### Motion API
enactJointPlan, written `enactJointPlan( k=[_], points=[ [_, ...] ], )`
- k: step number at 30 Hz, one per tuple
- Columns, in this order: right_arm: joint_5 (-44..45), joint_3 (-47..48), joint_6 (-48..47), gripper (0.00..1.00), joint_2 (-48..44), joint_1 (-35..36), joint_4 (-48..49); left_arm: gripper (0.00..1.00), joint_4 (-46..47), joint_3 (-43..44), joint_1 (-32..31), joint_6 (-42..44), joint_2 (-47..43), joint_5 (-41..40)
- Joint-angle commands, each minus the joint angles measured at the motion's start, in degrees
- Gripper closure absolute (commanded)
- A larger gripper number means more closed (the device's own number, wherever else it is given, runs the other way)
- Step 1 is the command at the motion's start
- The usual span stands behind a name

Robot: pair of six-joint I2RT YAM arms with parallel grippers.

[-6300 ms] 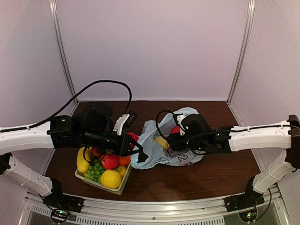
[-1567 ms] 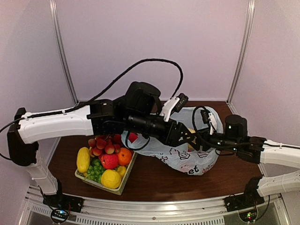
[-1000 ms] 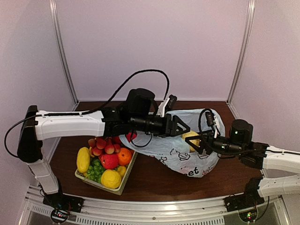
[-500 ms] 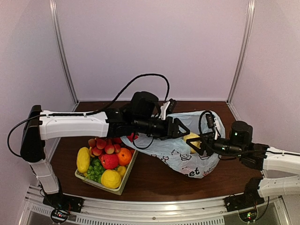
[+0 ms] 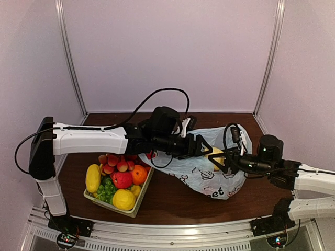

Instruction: Untie the knot of the plastic bag and take out the fruit

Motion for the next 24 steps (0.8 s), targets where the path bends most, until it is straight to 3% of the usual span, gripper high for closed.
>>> enactJointPlan(
  k=[1,4,9,24],
  points=[
    [-0.7,0.5,1.1,0.35,-1.0,0.1,4.0,0.25,2.2,1.3,0.5,-0.9,0.9,1.2],
    [-1.3,-0.1,1.5,0.35,-1.4,0.2,5.1,0.26,3.6,0.8,0.4,-2.0,1.0,1.4],
    [-1.5,-1.2,2.0,0.35,-2.5,0.2,6.2,0.40,3.7,0.2,0.4,-2.8,0.9,1.0],
    [-1.1,-1.6,2.1,0.33,-2.1,0.2,7.1,0.63,7.2,0.2,0.0,-3.9,2.0,2.6]
  ],
)
